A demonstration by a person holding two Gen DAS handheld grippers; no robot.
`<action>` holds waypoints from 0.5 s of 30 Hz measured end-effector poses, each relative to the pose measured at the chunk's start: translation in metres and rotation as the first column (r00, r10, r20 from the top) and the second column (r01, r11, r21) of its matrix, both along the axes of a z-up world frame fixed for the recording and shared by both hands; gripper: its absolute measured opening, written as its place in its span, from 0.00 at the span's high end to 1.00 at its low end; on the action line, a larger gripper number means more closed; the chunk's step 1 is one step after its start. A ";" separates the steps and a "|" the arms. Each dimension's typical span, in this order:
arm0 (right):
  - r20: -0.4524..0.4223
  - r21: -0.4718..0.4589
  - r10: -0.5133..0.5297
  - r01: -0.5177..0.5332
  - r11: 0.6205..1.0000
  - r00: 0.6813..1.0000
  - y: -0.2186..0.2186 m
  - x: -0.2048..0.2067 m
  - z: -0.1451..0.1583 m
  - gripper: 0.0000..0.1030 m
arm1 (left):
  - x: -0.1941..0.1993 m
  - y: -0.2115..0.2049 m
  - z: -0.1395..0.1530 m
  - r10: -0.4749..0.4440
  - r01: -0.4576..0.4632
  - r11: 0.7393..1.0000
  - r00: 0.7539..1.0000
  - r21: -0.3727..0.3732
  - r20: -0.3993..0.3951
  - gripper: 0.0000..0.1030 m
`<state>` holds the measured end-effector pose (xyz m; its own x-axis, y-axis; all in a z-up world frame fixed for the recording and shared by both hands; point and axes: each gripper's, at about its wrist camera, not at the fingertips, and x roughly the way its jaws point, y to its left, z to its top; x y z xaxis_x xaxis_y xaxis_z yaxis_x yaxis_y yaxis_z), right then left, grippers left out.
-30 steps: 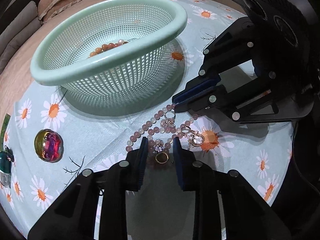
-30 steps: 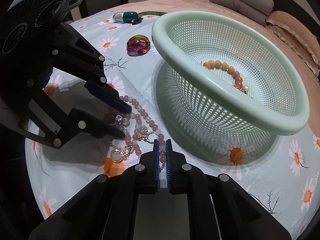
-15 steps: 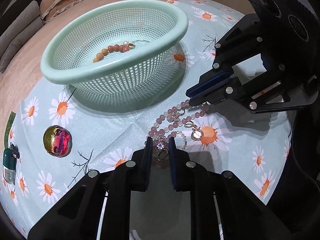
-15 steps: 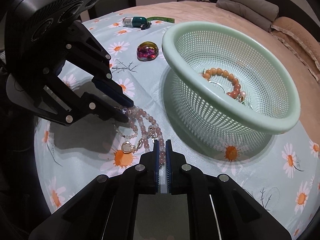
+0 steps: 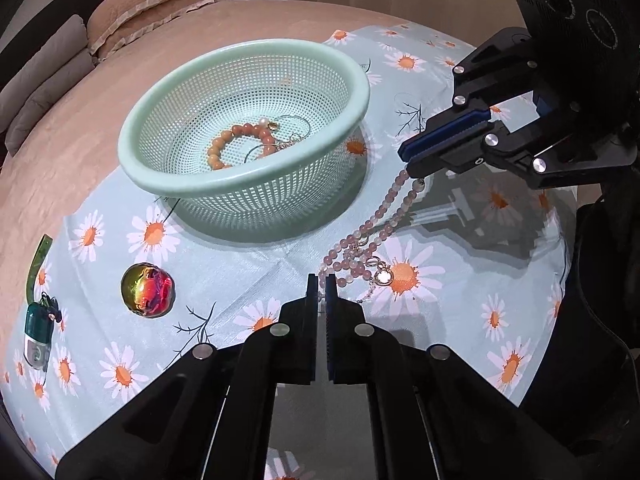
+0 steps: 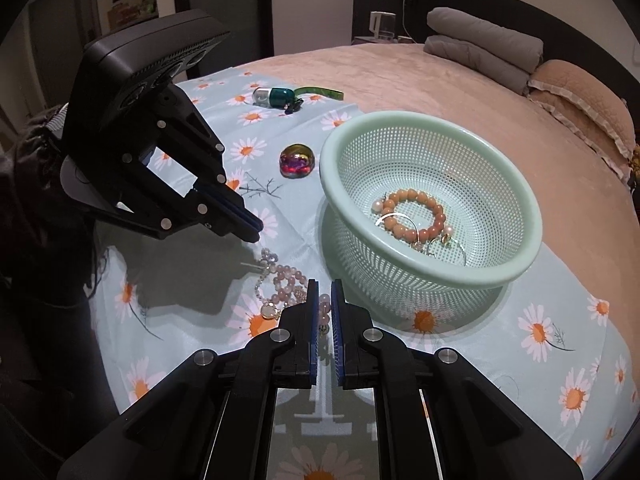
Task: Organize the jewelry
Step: 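Lift the pink bead necklace with the right tool while the left tool grasps a silver charm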
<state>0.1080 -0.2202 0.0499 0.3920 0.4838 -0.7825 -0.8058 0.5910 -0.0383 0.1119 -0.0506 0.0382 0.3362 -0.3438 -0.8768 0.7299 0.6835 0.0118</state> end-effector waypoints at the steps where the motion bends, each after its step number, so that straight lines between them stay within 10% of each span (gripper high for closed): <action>1: 0.002 -0.001 -0.001 0.001 1.000 1.000 0.002 0.000 0.000 0.94 | 0.000 0.000 -0.002 -0.002 0.002 1.000 1.000 0.004 -0.008 0.96; 15: 0.017 0.020 0.012 -0.012 1.000 1.000 0.001 -0.004 0.010 0.94 | 0.015 -0.009 -0.045 0.006 -0.002 0.998 0.998 0.066 -0.067 0.72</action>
<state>0.1042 -0.2194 0.0596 0.3996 0.5037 -0.7659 -0.8120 0.5823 -0.0406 0.1270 -0.0594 -0.0067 0.2768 -0.2838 -0.9181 0.7279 0.6857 0.0075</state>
